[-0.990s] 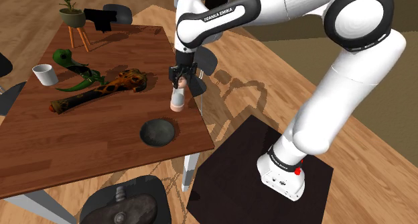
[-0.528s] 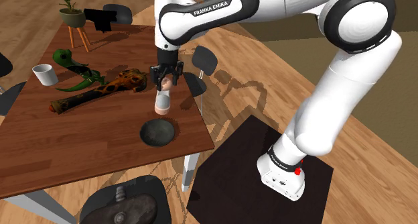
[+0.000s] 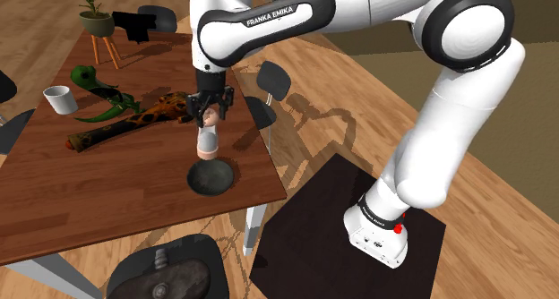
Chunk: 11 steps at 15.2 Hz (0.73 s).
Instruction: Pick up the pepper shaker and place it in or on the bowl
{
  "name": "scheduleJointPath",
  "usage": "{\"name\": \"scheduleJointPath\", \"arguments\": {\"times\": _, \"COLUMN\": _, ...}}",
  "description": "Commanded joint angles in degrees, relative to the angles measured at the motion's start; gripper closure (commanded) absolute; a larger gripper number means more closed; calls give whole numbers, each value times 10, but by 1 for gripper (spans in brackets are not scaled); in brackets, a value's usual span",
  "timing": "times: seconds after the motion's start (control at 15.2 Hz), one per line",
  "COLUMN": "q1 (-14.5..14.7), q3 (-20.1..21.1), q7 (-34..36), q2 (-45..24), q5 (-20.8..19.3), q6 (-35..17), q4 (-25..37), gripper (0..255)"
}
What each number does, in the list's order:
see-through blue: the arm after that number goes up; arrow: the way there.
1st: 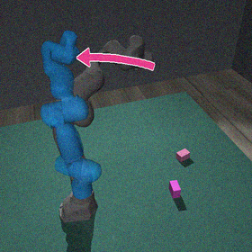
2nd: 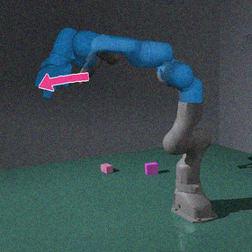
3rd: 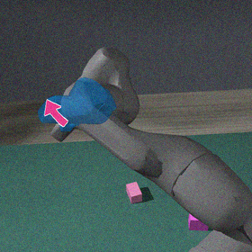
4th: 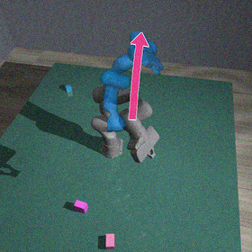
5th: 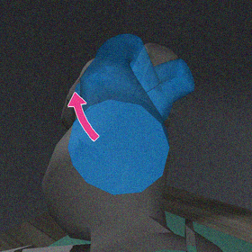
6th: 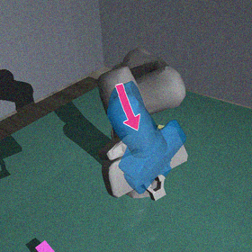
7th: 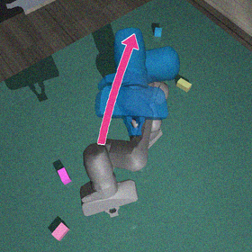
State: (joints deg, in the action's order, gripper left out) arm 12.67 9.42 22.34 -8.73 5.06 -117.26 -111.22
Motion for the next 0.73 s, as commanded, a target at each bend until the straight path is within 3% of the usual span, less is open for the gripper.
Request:
{"name": "scheduleJointPath", "arguments": {"times": 0.0, "q1": 0, "q3": 0, "q7": 0, "q2": -6, "q5": 0, "q6": -13, "q4": -7, "gripper": 255}}
{"name": "scheduleJointPath", "arguments": {"times": 0.66, "q1": 2, "q3": -1, "q7": -3, "q2": -42, "q5": -3, "q6": -83, "q4": -41, "gripper": 255}}
